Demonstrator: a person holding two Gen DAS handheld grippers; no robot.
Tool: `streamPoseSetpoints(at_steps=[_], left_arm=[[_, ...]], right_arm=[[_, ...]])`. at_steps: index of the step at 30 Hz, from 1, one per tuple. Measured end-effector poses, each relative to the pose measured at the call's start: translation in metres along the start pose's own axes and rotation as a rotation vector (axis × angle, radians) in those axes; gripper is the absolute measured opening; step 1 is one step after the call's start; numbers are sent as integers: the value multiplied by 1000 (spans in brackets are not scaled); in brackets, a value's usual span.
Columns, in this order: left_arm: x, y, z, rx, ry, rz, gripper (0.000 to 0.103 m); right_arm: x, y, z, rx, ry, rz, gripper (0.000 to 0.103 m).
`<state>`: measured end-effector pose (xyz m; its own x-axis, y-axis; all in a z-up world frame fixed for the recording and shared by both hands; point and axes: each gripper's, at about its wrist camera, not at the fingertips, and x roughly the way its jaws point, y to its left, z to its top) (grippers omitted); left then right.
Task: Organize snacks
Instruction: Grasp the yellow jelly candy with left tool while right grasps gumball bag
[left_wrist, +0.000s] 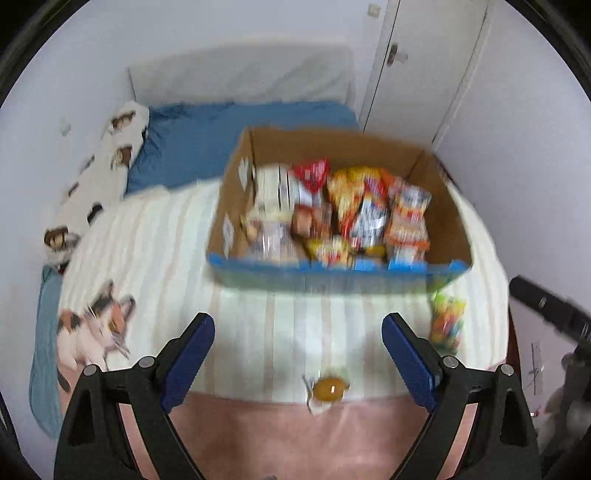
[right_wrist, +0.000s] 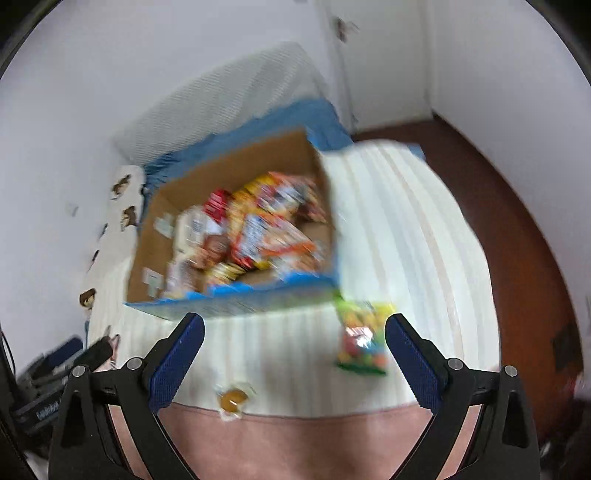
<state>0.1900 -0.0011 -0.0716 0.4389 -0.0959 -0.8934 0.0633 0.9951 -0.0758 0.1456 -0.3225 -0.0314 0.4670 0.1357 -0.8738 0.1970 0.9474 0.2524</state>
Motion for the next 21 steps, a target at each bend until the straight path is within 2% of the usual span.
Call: streamPoseSetpoints(at_steps=[4,9,11,13,17,19,21], left_arm=[[46,-3,-26,-23,131,-7,93],[104,-13,-55,-51,302,-71,93],[123,-18,-65,-47,350,-80,93],[139,-21,-72,-52,394,-89,93],[168,-25,-82,-77,458,-105,92],[178,-26,-85,-82,473,-104,85],[184,-29,-88,-72,469,-82,70]], right_arm=[[43,-39,-10,75,91,-17,100],[104,-62,-15,96,189,-47,100],[125,-67,-15,97,217,-61,93],[143,-70,-16,100,254,-65,72],[173,-75,-17,107,306,-55,66],[179,-75,-18,84,318,-68,62],[179,-74,-20,58,322,-77,56]])
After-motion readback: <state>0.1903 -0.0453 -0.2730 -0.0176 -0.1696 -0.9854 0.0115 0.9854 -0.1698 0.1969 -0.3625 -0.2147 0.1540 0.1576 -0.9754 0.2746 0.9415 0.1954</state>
